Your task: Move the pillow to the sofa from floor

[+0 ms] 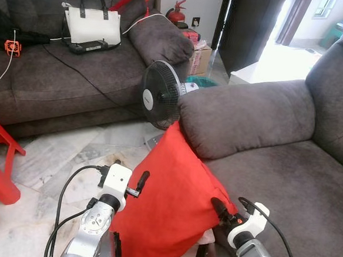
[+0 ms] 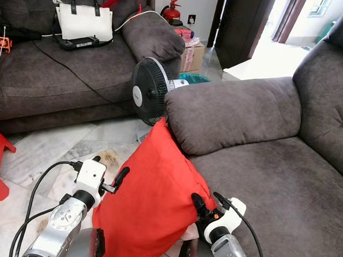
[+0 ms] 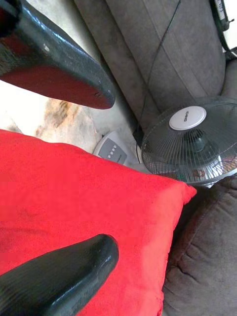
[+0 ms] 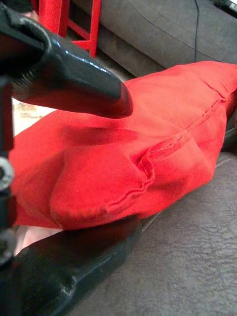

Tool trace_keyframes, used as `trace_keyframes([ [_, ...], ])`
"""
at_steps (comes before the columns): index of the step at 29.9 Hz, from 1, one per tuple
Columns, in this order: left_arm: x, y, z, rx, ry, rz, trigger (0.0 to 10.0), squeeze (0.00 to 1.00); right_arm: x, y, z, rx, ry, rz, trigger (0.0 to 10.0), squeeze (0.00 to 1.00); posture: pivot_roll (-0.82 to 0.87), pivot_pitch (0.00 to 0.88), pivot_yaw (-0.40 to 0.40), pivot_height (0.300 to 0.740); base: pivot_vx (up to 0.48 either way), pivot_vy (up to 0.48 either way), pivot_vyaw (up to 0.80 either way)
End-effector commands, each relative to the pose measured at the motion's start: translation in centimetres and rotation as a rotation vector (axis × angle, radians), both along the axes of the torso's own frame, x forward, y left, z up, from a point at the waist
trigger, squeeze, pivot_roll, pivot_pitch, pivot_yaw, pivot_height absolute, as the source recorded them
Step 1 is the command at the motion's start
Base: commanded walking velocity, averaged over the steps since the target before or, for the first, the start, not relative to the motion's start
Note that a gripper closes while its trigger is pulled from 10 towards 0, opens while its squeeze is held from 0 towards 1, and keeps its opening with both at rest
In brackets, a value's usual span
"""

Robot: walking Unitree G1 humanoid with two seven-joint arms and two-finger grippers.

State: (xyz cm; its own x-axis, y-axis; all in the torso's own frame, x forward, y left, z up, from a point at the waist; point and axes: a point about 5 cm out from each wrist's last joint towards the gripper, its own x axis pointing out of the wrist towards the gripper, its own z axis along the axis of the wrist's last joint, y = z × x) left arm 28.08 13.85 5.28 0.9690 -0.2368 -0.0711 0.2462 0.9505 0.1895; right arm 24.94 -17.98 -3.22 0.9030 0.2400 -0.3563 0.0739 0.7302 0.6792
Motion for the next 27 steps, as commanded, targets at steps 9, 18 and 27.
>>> trace_keyframes([
  [9, -0.08, 0.02, 0.23, 0.011, 0.0, -0.006, 10.0, 0.0, -0.44, -0.19, -0.31, -0.067, 0.015, 0.06, 10.0, 0.0, 0.15, 0.007, -0.08, 0.571, 0.0, 0.0, 0.0],
  [18, -0.15, 0.06, 0.33, 0.01, -0.002, -0.002, 10.0, 0.0, -0.59, 0.13, -0.37, -0.088, 0.004, 0.098, 10.0, 0.0, 0.16, 0.01, -0.08, 0.571, 0.0, 0.0, 0.0],
  [27, -0.03, 0.08, 0.49, 0.011, -0.009, 0.0, 10.0, 0.0, -0.49, 0.12, -0.13, -0.089, -0.036, 0.083, 10.0, 0.0, 0.16, 0.009, -0.08, 0.571, 0.0, 0.0, 0.0],
])
